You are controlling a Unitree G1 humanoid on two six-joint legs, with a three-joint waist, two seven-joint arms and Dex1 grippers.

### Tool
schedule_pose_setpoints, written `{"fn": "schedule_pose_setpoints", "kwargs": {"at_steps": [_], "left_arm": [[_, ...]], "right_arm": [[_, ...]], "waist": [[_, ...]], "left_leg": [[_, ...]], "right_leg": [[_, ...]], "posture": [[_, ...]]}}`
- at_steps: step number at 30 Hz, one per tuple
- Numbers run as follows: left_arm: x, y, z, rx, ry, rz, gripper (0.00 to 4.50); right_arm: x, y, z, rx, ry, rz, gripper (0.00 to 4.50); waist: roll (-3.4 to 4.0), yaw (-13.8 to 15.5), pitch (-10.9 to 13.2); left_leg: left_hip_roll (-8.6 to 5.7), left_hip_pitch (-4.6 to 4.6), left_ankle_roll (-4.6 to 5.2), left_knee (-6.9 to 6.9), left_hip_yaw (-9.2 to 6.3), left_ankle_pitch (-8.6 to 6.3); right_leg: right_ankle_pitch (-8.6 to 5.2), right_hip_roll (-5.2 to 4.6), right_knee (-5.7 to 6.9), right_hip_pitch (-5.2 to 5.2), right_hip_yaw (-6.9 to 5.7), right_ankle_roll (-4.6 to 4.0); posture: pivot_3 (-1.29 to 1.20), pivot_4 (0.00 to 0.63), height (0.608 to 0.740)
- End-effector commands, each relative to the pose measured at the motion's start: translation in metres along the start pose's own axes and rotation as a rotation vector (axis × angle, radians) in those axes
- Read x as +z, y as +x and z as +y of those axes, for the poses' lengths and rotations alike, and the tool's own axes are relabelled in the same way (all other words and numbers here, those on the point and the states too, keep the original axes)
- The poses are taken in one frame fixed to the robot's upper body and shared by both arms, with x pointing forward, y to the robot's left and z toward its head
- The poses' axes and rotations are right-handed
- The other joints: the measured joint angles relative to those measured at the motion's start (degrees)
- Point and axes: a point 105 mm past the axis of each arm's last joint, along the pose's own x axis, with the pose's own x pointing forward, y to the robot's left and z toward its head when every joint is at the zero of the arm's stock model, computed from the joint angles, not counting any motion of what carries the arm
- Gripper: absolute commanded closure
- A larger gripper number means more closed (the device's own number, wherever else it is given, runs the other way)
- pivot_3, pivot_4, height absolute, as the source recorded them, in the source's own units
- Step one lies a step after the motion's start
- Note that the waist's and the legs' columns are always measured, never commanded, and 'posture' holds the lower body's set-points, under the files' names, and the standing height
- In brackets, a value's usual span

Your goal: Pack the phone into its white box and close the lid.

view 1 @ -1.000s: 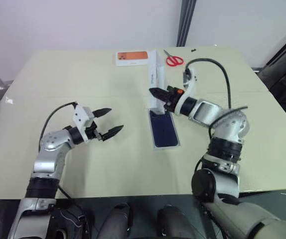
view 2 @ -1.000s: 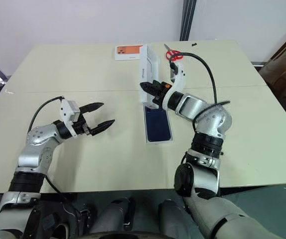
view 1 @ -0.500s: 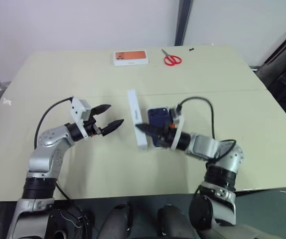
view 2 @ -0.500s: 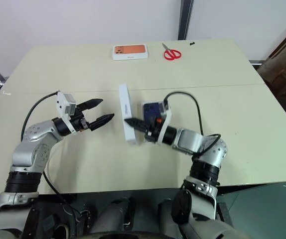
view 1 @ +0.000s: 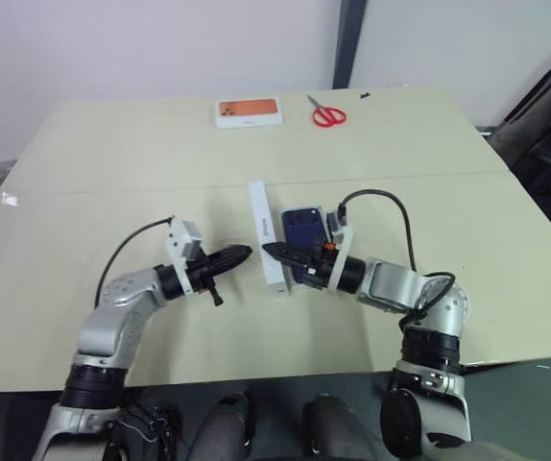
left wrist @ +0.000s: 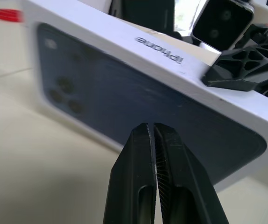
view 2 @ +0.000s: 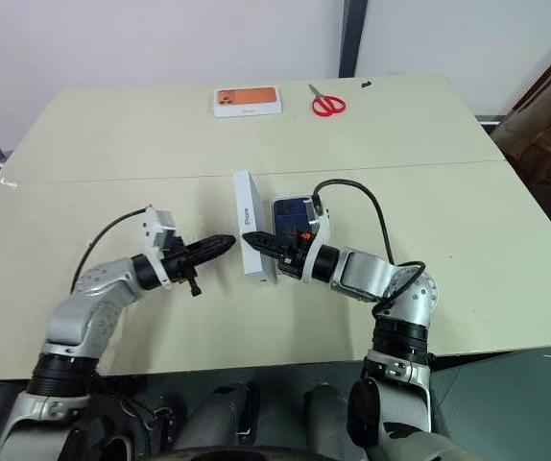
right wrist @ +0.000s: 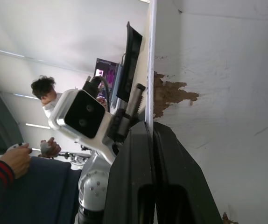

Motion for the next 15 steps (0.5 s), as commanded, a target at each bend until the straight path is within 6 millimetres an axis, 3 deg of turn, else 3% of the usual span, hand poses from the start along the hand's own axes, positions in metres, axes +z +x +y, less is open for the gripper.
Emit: {"fn": "schedule_pose_setpoints", "kwargs": {"at_steps": [1,3,7,9,15], "left_arm": [[0.008,0.011,-0.002,0.005,0.057,-0.03,4.49],[0.009,0.02,-0.001,0.013,0.059,-0.037,4.5],[0.011,0.031,-0.002,0.007,0.065,-0.051,4.5],[0.011,0.04,-0.002,0.0,0.055,-0.059,4.5],[0.011,0.066,-0.008,-0.032,0.044,-0.084,4.5]], "right_arm": [[0.002,-0.001,0.001,0.018,0.024,-0.011,4.21],[0.007,-0.003,-0.001,0.004,0.025,-0.028,3.55],[0.024,-0.015,0.004,-0.011,-0.044,-0.067,1.55],[0.041,-0.031,-0.002,-0.094,-0.149,-0.111,0.57],[0.076,-0.082,-0.008,-0.293,-0.491,-0.15,0.57]], "waist": [[0.0,-0.07,0.0],[0.0,-0.04,0.0],[0.0,0.0,0.0],[0.0,0.25,0.0],[-0.01,1.16,0.01]], "left_leg": [[0.01,0.0,0.0,-0.01,0.0,0.0],[0.01,0.0,0.0,-0.01,0.0,0.0],[0.01,0.0,0.01,0.01,0.03,-0.01],[0.0,-0.01,0.03,0.05,0.03,-0.01],[-0.01,-0.01,0.1,0.1,0.06,-0.05]], "right_leg": [[0.0,0.0,0.0,-0.01,0.0,0.0],[0.0,0.01,0.01,-0.01,0.0,0.0],[0.0,0.02,0.0,0.0,-0.01,0.0],[0.0,0.02,-0.02,0.04,-0.03,0.01],[-0.01,0.03,-0.08,0.1,-0.06,0.02]], "posture": [[0.0,0.15,0.734],[0.0,0.15,0.734],[0.0,0.15,0.734],[0.0,0.15,0.734],[0.0,0.15,0.734]]}}
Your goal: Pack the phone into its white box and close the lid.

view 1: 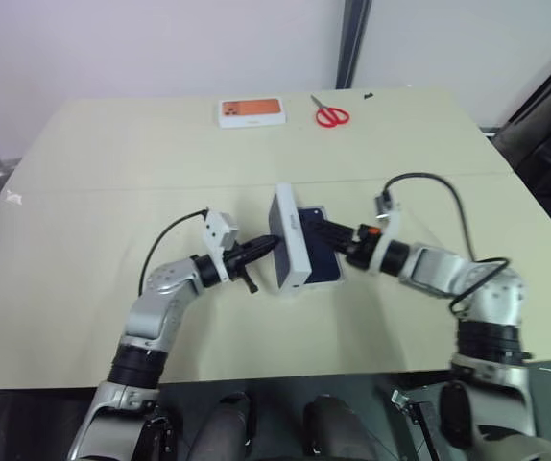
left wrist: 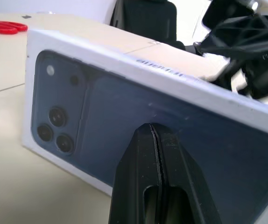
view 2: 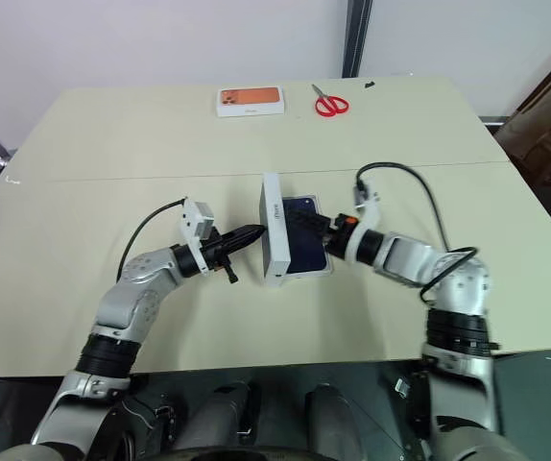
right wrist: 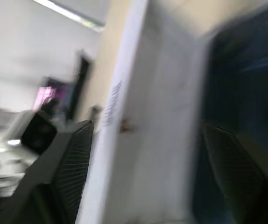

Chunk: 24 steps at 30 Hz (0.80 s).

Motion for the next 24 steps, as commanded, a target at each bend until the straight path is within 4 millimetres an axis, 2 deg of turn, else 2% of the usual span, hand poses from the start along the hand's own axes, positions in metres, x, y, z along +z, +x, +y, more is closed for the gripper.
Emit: {"fn": "schedule_pose_setpoints", "kwargs": {"at_steps": [1,4,6,8,10,13,20,24], "left_arm": [[0.009,0.015,-0.007,-0.031,0.032,-0.032,4.5],[0.003,0.024,-0.014,-0.068,0.039,-0.015,4.5],[0.0,0.025,-0.016,-0.08,0.047,-0.002,4.5],[0.001,0.024,-0.013,-0.073,0.062,0.007,4.5],[0.006,0.015,-0.004,-0.048,0.075,0.011,4.5],[0.01,0.0,0.005,-0.018,0.091,0.027,4.5],[0.004,-0.04,0.009,0.025,0.066,0.118,4.5],[-0.018,-0.052,0.003,0.03,0.011,0.223,4.5]], "right_arm": [[0.014,-0.018,-0.001,-0.049,-0.289,0.017,0.57],[0.021,-0.028,-0.018,-0.139,-0.504,0.041,0.57],[0.033,-0.028,-0.024,-0.191,-0.586,-0.012,1.1],[0.035,-0.025,-0.025,-0.212,-0.695,-0.015,1.89],[0.033,-0.02,-0.024,-0.233,-0.865,-0.011,2.93],[0.03,-0.012,-0.02,-0.221,-0.989,-0.018,4.42],[0.016,0.001,-0.019,-0.166,-1.115,0.026,4.47],[0.006,0.01,-0.017,-0.119,-1.151,0.07,4.47]], "waist": [[0.0,0.29,0.0],[-0.04,0.31,0.0],[-0.05,0.12,0.0],[-0.05,0.17,0.01],[-0.05,0.25,0.01],[-0.05,0.33,0.01],[-0.04,0.6,0.01],[-0.04,0.66,0.01]], "left_leg": [[0.01,0.01,0.01,0.0,0.01,-0.01],[0.03,0.02,0.05,0.07,0.02,-0.03],[0.06,0.04,0.04,0.06,0.04,-0.03],[0.07,0.05,0.04,0.05,0.06,-0.03],[0.08,0.04,0.04,0.06,0.05,-0.02],[0.08,0.03,0.03,0.06,0.04,-0.02],[0.07,0.04,-0.03,0.07,-0.01,0.0],[0.05,0.04,-0.03,0.06,-0.03,0.0]], "right_leg": [[0.0,0.0,-0.03,0.04,-0.01,0.0],[-0.01,0.03,-0.05,0.1,-0.02,0.02],[-0.01,0.04,-0.05,0.09,-0.01,0.02],[-0.01,0.04,-0.03,0.08,0.03,0.02],[-0.01,0.05,-0.03,0.06,0.02,0.02],[-0.01,0.04,-0.03,0.05,0.03,0.02],[-0.01,0.01,-0.05,0.05,0.04,0.01],[0.0,-0.01,-0.05,0.06,0.03,0.01]], "posture": [[0.0,0.15,0.734],[0.0,0.15,0.734],[0.0,0.15,0.734],[0.0,0.15,0.734],[0.0,0.15,0.734],[0.0,0.15,0.734],[0.0,0.15,0.734],[0.0,0.15,0.734]]}}
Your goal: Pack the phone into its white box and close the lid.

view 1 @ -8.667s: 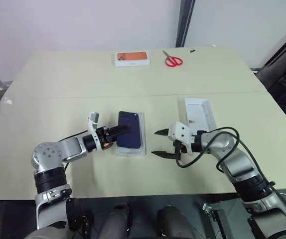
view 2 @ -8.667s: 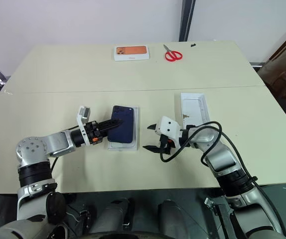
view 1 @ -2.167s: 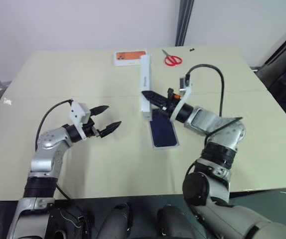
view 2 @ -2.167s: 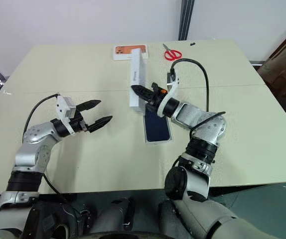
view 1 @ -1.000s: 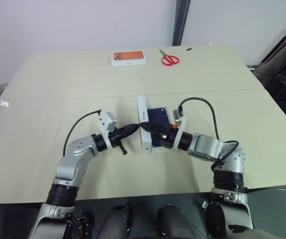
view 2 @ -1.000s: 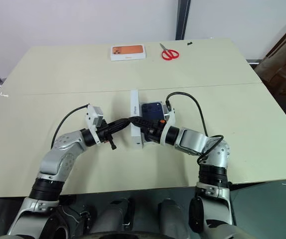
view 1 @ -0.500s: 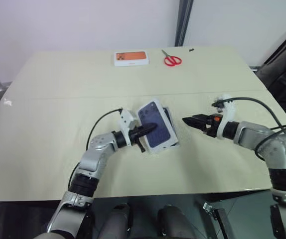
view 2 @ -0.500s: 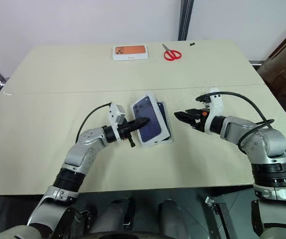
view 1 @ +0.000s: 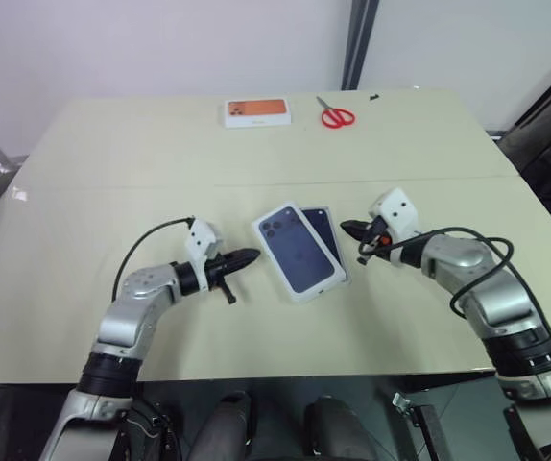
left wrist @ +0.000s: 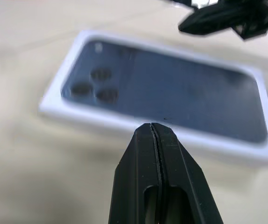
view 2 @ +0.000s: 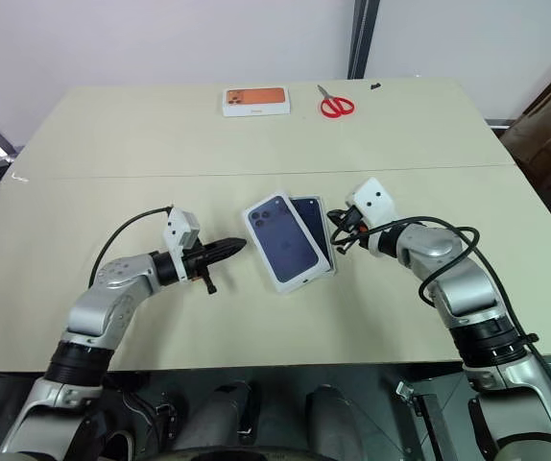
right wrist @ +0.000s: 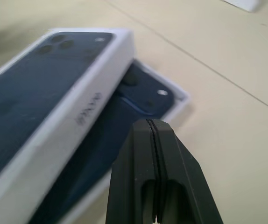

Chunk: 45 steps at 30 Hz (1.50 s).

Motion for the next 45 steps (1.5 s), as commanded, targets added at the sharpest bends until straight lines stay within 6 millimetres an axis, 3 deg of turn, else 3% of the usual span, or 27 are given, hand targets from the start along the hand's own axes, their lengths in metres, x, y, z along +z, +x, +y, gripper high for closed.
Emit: {"fn": "schedule_pose_setpoints", "kwargs": {"at_steps": [1,8,16,29,45], "left_arm": [[-0.007,0.0,-0.006,-0.007,-0.006,0.043,4.5],[-0.017,0.027,-0.012,-0.001,-0.021,0.045,4.5],[-0.004,0.05,-0.01,-0.004,-0.038,-0.011,4.5],[0.014,0.069,-0.013,-0.025,-0.024,-0.075,4.5],[0.02,0.076,-0.01,-0.013,-0.034,-0.092,4.5]], "right_arm": [[0.011,0.006,0.005,0.035,-0.063,-0.036,4.47],[0.002,0.014,0.014,0.077,-0.107,0.0,4.47],[0.003,0.009,0.01,0.061,-0.098,0.002,4.47],[-0.011,-0.008,0.005,0.001,-0.092,0.05,4.47],[-0.012,0.001,0.002,-0.017,-0.106,0.06,4.47]], "waist": [[0.0,-0.03,0.0],[0.0,-0.01,0.0],[0.0,0.08,-0.01],[0.0,0.01,0.0],[-0.01,0.05,0.0]], "left_leg": [[0.0,0.0,0.0,0.0,0.0,0.0],[-0.05,0.0,-0.01,0.0,-0.03,0.0],[-0.07,0.02,-0.06,0.01,-0.07,0.03],[-0.07,0.01,-0.08,0.01,-0.07,0.04],[-0.07,0.01,-0.29,0.02,-0.07,0.17]], "right_leg": [[0.0,0.0,-0.01,0.01,0.0,0.0],[0.0,-0.03,0.0,0.01,-0.03,0.0],[0.0,-0.03,0.01,0.03,-0.07,0.0],[0.0,-0.03,0.02,0.02,-0.06,0.0],[0.0,-0.02,0.02,0.02,-0.06,0.0]], "posture": [[0.0,0.15,0.734],[0.0,0.15,0.734],[0.0,0.15,0.734],[0.0,0.15,0.734],[0.0,0.15,0.734]]}}
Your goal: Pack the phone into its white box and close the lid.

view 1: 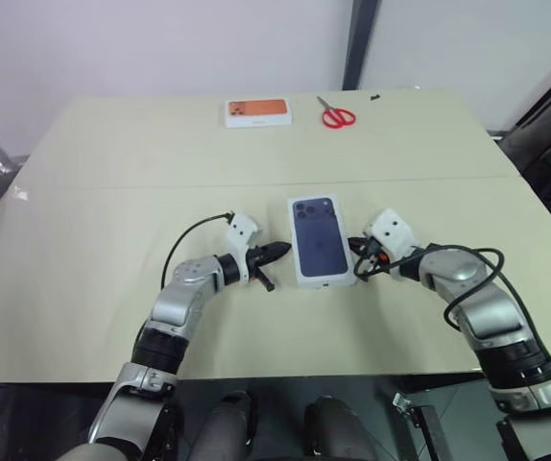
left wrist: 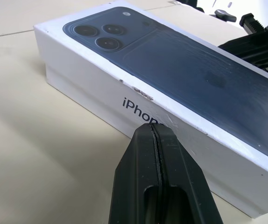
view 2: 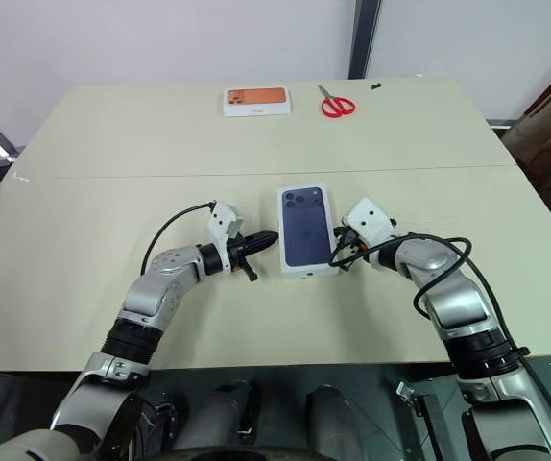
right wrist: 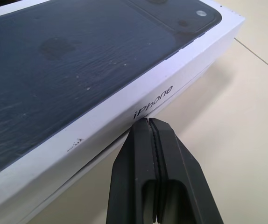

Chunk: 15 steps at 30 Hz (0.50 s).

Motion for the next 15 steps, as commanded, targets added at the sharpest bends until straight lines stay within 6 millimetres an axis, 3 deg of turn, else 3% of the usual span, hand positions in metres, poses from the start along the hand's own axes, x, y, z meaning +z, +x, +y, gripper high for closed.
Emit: {"fn": "schedule_pose_setpoints", "kwargs": {"at_steps": [1,15], "left_arm": [[0.015,0.007,-0.004,-0.021,0.021,-0.048,4.5],[0.012,0.01,-0.008,-0.035,0.021,-0.036,4.5]], "right_arm": [[0.013,0.002,-0.002,-0.005,-0.041,-0.041,4.47],[0.0,-0.001,0.004,0.012,-0.046,0.014,4.47]], "waist": [[0.0,0.06,0.0],[0.0,0.05,0.0]], "left_leg": [[0.0,0.0,0.0,0.0,-0.01,0.0],[0.0,0.0,-0.02,0.01,0.0,0.01]], "right_leg": [[0.0,0.0,0.0,0.0,0.0,0.0],[0.0,0.0,0.0,0.01,0.0,0.0]], "posture": [[0.0,0.15,0.734],[0.0,0.15,0.734]]}}
